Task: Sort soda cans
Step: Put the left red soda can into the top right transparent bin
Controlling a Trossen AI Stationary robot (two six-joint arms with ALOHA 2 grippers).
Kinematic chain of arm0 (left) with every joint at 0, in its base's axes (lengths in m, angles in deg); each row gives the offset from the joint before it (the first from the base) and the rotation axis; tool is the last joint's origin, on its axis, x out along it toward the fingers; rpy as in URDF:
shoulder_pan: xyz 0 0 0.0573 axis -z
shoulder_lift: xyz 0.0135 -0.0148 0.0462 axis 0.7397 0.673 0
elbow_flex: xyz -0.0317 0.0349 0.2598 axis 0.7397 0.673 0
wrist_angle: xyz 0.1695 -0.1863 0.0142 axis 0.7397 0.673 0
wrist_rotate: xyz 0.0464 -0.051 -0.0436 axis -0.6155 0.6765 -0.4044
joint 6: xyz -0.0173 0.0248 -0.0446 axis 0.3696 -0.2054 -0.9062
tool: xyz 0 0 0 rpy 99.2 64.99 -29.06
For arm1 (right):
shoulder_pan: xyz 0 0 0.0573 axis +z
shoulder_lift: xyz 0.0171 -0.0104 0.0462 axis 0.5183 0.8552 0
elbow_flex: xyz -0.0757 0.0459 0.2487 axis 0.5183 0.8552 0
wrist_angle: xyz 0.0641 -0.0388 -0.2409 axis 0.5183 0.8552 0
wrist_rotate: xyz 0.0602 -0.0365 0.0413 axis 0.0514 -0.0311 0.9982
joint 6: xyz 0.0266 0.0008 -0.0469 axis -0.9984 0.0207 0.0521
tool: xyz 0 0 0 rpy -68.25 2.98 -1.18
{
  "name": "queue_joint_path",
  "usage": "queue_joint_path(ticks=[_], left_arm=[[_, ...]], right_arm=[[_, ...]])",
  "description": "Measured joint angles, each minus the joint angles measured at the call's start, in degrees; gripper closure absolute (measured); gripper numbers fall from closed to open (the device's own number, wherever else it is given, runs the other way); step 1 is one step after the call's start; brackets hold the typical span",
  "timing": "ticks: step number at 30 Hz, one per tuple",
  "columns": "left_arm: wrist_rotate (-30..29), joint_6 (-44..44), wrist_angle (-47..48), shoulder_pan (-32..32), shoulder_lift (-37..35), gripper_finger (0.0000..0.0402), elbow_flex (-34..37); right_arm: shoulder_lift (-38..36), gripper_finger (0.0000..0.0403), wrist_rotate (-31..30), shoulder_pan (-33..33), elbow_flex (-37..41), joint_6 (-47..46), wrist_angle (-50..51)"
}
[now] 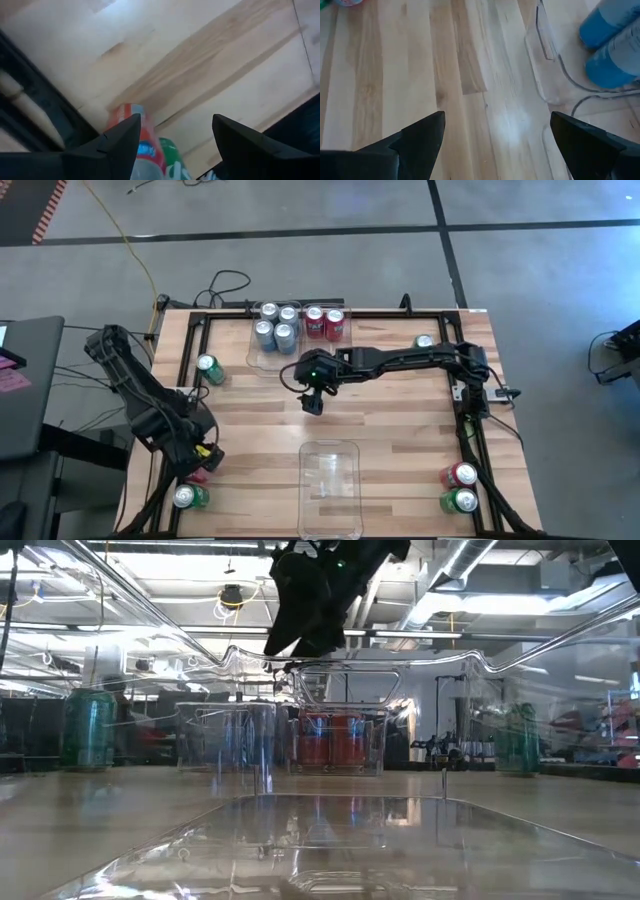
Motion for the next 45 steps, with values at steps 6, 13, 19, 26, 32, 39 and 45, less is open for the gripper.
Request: queue_joint_path(ticks=[6, 13, 19, 26, 32, 39, 45], left_arm=[[-4.13, 0.51, 6.94, -0.15, -0.05, 0.0171, -7.48], [-0.43, -0.51, 10.07, -0.68, 2.42, 0.0148, -5.81], [6.56, -2.52, 5.55, -0.70, 3.31, 0.0099, -5.77], [8.72, -8.48, 3.61, 2.12, 3.39, 0.0065, -5.77], [8.73, -15.52, 4.74, 7.02, 5.42, 0.0062, -5.77], [8.74, -19.77, 4.92, 10.89, 9.55, 0.0062, -5.77], [8.69, -19.23, 7.75, 11.26, 12.65, 0.0062, -5.77]], right_arm=[[0.00, 0.0024, -0.05, 1.25, 0.02, 0.85, 0.09], [0.00, 0.0024, -0.09, 1.38, 0.02, 2.00, 3.17], [0.00, 0.0024, -0.09, 1.46, 0.02, 2.02, 3.14], [0.00, 0.0024, -0.11, 1.31, 0.02, 2.17, 3.07], [0.00, 0.0024, -0.11, 1.15, 0.02, 2.81, 3.08], [0.00, 0.0024, -0.17, 0.57, 0.02, 2.57, 3.02], [0.00, 0.0024, -0.20, 0.63, 0.02, 2.17, 2.42]])
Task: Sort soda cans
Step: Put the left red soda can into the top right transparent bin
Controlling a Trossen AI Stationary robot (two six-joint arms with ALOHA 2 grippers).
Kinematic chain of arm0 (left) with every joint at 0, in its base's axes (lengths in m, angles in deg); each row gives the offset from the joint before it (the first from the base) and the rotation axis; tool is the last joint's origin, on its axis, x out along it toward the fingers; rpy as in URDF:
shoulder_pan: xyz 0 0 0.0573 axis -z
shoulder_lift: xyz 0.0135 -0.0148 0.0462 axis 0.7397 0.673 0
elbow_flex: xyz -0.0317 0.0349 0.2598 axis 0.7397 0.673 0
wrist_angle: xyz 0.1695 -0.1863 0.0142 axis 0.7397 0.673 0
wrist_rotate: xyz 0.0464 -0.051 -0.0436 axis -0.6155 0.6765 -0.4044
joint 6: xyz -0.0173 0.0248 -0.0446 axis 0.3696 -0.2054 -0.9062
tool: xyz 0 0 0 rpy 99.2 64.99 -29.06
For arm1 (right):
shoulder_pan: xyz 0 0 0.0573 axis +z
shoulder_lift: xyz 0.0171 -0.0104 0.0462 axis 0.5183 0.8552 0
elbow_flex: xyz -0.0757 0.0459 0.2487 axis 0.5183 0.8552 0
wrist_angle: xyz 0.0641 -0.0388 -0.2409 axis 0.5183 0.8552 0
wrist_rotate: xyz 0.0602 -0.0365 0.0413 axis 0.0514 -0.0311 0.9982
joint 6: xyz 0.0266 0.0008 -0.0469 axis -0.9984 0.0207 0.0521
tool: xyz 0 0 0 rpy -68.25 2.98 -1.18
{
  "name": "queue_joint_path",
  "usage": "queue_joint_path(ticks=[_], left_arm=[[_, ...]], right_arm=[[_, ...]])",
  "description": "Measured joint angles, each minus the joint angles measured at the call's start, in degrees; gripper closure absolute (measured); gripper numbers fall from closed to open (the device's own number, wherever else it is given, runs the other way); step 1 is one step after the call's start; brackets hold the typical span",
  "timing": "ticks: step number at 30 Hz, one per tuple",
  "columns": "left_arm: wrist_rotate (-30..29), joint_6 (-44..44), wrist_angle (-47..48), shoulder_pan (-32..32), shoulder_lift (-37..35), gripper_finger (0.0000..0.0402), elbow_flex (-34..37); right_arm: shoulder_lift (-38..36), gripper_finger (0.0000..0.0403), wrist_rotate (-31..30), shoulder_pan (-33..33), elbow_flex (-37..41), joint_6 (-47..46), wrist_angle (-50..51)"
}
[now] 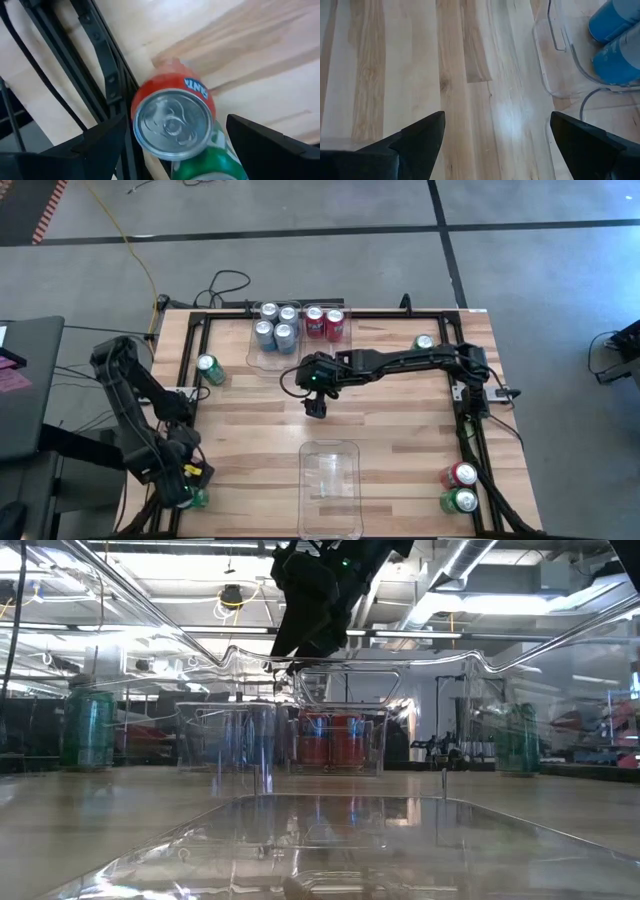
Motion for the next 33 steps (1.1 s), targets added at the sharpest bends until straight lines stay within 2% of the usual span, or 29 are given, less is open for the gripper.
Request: queue_joint_path(ticks=[13, 21, 29, 33], left_arm=[[-0.82, 6.82, 0.56, -0.02, 5.26, 0.0063, 0.33], [-0.24, 7.54, -5.67, -0.67, 4.85, 0.0090, 4.92], [0.38, 11.80, -4.32, -4.74, 5.05, 0.0097, 5.40], [0.22, 15.34, -3.85, -7.36, 5.07, 0.0098, 5.44]], right_arm=[[0.00, 0.0024, 0.00, -0.02, 0.00, -0.22, 0.11], [0.02, 0.0024, 0.02, -0.35, 0.02, -1.97, -0.88], [-0.23, 0.0024, 0.04, -0.93, 0.10, -1.73, 4.83], [-3.65, 0.0024, -0.04, -0.51, 1.48, -0.56, 4.04]])
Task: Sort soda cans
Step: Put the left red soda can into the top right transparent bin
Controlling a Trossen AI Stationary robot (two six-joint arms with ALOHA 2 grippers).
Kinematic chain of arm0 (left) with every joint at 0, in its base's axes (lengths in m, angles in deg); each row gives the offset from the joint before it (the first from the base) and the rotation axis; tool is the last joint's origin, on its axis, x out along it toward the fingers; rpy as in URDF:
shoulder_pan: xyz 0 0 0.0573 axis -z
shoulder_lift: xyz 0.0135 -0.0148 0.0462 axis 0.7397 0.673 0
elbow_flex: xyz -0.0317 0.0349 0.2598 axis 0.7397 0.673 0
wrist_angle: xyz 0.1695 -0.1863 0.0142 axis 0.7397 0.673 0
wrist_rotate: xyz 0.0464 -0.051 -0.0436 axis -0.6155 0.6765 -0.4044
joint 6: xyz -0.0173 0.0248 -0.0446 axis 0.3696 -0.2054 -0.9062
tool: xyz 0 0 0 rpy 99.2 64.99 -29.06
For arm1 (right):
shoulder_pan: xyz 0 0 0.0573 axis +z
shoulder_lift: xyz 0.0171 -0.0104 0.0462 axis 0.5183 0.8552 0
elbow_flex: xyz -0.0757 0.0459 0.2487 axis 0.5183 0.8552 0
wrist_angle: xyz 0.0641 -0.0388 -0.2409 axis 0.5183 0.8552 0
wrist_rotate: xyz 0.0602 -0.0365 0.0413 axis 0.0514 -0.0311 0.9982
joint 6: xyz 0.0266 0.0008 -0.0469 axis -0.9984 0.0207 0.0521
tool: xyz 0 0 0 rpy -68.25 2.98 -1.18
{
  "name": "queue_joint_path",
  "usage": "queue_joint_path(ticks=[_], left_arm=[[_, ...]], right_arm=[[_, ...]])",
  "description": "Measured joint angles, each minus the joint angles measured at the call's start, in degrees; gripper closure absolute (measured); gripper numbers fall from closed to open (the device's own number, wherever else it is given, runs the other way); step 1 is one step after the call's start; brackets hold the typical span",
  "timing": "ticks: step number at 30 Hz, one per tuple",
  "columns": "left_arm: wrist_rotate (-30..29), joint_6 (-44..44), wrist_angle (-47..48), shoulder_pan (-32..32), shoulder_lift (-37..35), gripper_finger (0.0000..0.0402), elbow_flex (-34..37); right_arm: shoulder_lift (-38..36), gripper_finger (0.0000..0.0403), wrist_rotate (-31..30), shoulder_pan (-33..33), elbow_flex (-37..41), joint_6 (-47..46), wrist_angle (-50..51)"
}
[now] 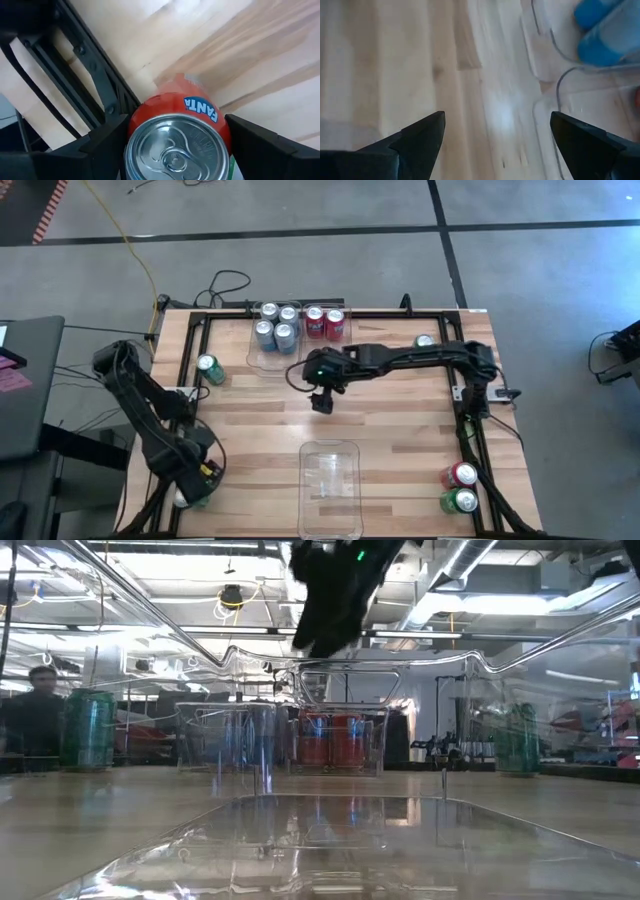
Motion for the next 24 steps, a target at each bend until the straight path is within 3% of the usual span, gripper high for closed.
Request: queue_joint_path(ticks=[9, 16, 24], left_arm=[[-4.17, 10.69, 2.62, -8.12, 0.48, 0.0100, 0.55], [-5.98, 18.55, 2.83, -14.25, 0.24, 0.0100, 0.35], [-10.87, 25.24, 2.28, -20.75, -1.41, 0.0100, -0.39]], right_arm=[[-14.67, 0.0024, -0.44, -0.73, 6.58, 0.05, 1.43], [-28.60, 0.0024, -9.67, -2.24, 17.45, -4.92, 2.20], [-39.79, 0.0024, -13.90, -2.51, 29.88, -8.52, -1.82]])
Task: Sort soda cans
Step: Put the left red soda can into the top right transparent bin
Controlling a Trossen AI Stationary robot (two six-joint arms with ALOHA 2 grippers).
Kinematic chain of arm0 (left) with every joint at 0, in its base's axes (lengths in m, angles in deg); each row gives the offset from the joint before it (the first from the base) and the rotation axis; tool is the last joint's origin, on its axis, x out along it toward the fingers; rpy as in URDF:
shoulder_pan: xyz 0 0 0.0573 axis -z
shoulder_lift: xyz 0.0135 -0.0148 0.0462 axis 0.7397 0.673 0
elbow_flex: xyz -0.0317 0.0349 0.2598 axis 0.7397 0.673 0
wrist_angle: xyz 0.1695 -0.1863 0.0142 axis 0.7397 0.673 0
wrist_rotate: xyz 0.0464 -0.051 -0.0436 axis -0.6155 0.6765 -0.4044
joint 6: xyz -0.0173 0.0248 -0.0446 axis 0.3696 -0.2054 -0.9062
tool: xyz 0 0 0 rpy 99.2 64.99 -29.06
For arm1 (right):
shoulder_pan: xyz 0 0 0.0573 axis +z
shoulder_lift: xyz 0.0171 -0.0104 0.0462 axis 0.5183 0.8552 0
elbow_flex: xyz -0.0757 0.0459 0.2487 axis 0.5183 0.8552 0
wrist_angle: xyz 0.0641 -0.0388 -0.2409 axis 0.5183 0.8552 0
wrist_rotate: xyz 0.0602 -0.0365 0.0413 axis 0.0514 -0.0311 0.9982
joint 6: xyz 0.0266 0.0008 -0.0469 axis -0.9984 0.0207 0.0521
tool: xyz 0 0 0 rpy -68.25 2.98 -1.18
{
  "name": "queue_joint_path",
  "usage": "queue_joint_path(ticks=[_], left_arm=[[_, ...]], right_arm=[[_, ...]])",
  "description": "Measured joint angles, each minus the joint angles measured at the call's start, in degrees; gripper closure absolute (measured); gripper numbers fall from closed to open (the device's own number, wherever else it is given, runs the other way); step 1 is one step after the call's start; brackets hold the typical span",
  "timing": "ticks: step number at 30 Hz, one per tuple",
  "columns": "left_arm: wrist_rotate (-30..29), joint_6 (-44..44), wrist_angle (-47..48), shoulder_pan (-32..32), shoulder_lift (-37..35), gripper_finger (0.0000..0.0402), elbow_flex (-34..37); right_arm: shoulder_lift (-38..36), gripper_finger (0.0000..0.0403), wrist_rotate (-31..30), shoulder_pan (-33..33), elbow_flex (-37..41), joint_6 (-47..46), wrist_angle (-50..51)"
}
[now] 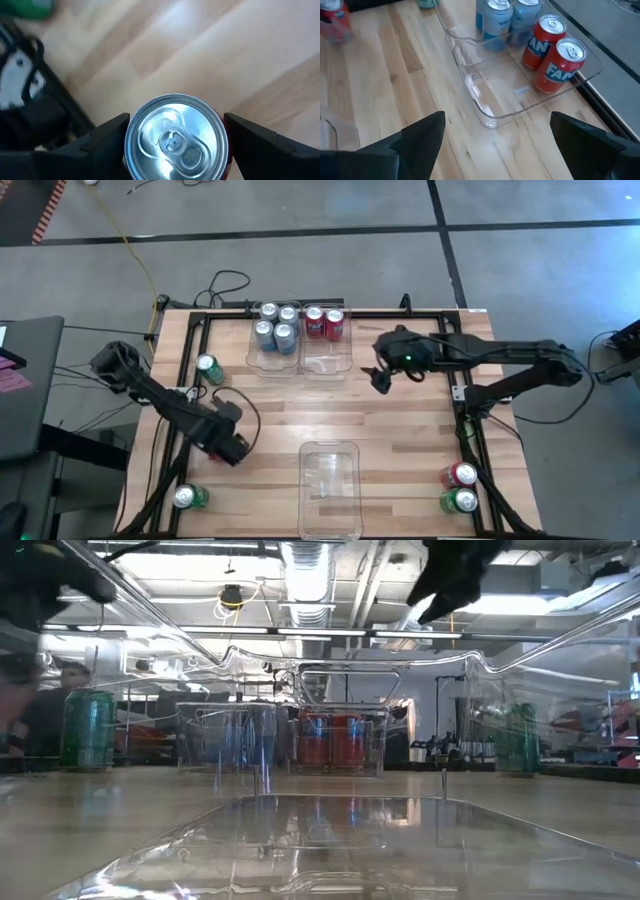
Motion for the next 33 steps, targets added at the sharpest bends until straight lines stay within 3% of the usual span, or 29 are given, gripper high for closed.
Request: queue_joint_path(ticks=[8, 12, 21, 28, 33], left_arm=[[-11.90, 12.06, -0.33, -8.85, -0.40, 0.0100, -6.78], [-14.99, 20.07, -3.53, -13.60, -0.42, 0.0100, -7.97], [-15.88, 42.65, -19.31, -26.30, -0.31, 0.0104, -9.26], [-10.26, 56.50, -24.78, -35.29, 0.23, 0.0105, -17.34], [-9.86, 63.89, -27.05, -41.51, 2.38, 0.0106, -24.41]], right_arm=[[-2.40, 0.0024, 0.11, 0.26, 7.28, -3.33, -4.33], [-1.81, 0.0024, 0.04, -0.02, 10.03, -4.56, -7.16], [-1.94, 0.0024, 0.09, -0.02, 15.19, -5.50, -16.75], [-1.96, 0.0024, 0.11, 0.00, 16.41, -5.60, -15.89], [-1.96, 0.0024, 0.12, 0.00, 16.44, -5.62, -14.91]])
